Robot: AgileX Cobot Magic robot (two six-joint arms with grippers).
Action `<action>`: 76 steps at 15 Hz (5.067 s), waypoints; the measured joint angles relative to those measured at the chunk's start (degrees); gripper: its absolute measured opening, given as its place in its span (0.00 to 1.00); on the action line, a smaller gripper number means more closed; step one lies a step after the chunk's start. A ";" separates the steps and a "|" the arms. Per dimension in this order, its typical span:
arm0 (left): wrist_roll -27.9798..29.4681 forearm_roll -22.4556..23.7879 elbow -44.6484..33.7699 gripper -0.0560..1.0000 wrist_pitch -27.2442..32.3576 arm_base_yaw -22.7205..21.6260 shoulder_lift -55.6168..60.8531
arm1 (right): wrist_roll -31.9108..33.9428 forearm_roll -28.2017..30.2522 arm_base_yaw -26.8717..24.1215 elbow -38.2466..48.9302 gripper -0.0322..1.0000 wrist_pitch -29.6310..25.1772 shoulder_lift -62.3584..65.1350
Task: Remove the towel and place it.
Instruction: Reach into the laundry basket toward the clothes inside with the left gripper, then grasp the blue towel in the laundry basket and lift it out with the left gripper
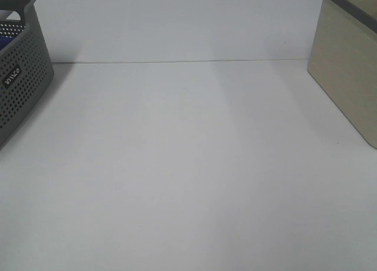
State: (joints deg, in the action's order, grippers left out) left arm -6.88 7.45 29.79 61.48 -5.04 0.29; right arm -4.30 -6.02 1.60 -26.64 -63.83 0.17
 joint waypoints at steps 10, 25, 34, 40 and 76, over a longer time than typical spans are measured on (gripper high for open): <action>0.74 -12.32 0.00 0.99 0.40 0.00 0.06 | 0.00 0.00 0.00 0.00 0.76 0.00 0.00; 0.69 -11.57 0.00 0.99 0.40 0.00 0.06 | 0.00 0.00 0.00 0.00 0.76 0.00 0.00; -15.47 -9.45 27.62 0.99 4.93 0.00 -42.40 | 0.00 0.00 0.00 0.00 0.76 0.00 0.00; -40.62 -5.79 55.58 0.97 4.93 0.00 -75.97 | 0.00 0.00 0.00 0.00 0.76 0.00 0.00; -62.05 7.62 82.68 0.05 -5.04 -5.73 -130.00 | 0.00 0.00 0.00 0.00 0.76 0.00 0.00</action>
State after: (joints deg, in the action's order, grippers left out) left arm -68.93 15.07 112.47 56.44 -10.77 -129.72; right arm -4.30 -6.02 1.60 -26.64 -63.83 0.17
